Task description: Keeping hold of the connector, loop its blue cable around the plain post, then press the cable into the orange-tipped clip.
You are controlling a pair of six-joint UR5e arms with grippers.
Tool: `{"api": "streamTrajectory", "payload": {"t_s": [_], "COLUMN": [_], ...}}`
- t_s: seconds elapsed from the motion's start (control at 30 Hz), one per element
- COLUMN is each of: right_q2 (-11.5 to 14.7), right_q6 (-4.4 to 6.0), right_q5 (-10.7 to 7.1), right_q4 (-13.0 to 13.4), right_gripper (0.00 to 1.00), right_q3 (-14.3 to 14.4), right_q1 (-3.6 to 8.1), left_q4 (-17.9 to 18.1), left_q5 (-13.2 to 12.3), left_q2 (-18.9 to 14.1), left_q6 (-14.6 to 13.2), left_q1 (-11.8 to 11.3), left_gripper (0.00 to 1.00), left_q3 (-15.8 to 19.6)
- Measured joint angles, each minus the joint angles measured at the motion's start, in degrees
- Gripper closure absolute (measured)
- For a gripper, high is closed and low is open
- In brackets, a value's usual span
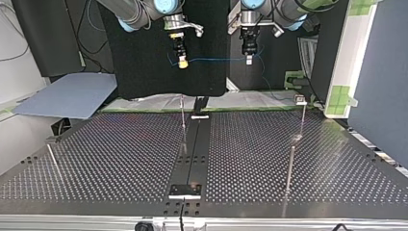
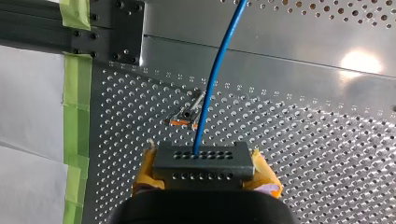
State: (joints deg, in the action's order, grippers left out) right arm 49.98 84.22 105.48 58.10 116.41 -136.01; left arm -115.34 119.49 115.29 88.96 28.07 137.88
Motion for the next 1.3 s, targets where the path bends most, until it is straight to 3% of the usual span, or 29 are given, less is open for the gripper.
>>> {"api": "streamTrajectory", "payload": {"t_s": [0.33,0.4,0.53,0.73,0.9,1.13,1.3], "right_q2": [-0.1,0.0,1.7,4.7,7.1,11.0,13.4], "right_q6": [0.12,0.65,2.75,5.45,5.89,7.82,7.69], "right_q5": [0.12,0.63,1.8,0.49,-0.52,-1.68,-2.37], "right_q4": [-0.1,-0.6,-2.0,-4.2,-5.2,-8.5,-10.9], "right_gripper": [1.0,1.0,1.0,1.0,1.0,1.0,1.0], "right_q3": [0.1,0.6,1.3,1.4,1.2,-1.8,-4.2], "right_q1": [0.07,0.22,0.18,-0.11,-0.1,0.85,0.88], "left_q4": [-0.4,-1.0,-2.8,-5.9,-8.9,-12.5,-14.8], "left_q5": [-0.1,-0.2,-1.0,-0.9,0.5,0.4,-0.5], "left_q2": [-0.3,-1.0,-2.8,-5.9,-8.9,-13.1,-15.8], "left_q6": [-0.1,0.2,1.7,4.6,5.5,8.2,10.8], "left_q1": [-0.1,-0.1,-0.5,-0.8,-0.8,-0.7,-0.9], "left_gripper": [1.0,1.0,1.0,1.0,1.0,1.0,1.0], "left_q3": [0.1,0.1,0.2,1.3,2.6,-0.4,-3.2]}}
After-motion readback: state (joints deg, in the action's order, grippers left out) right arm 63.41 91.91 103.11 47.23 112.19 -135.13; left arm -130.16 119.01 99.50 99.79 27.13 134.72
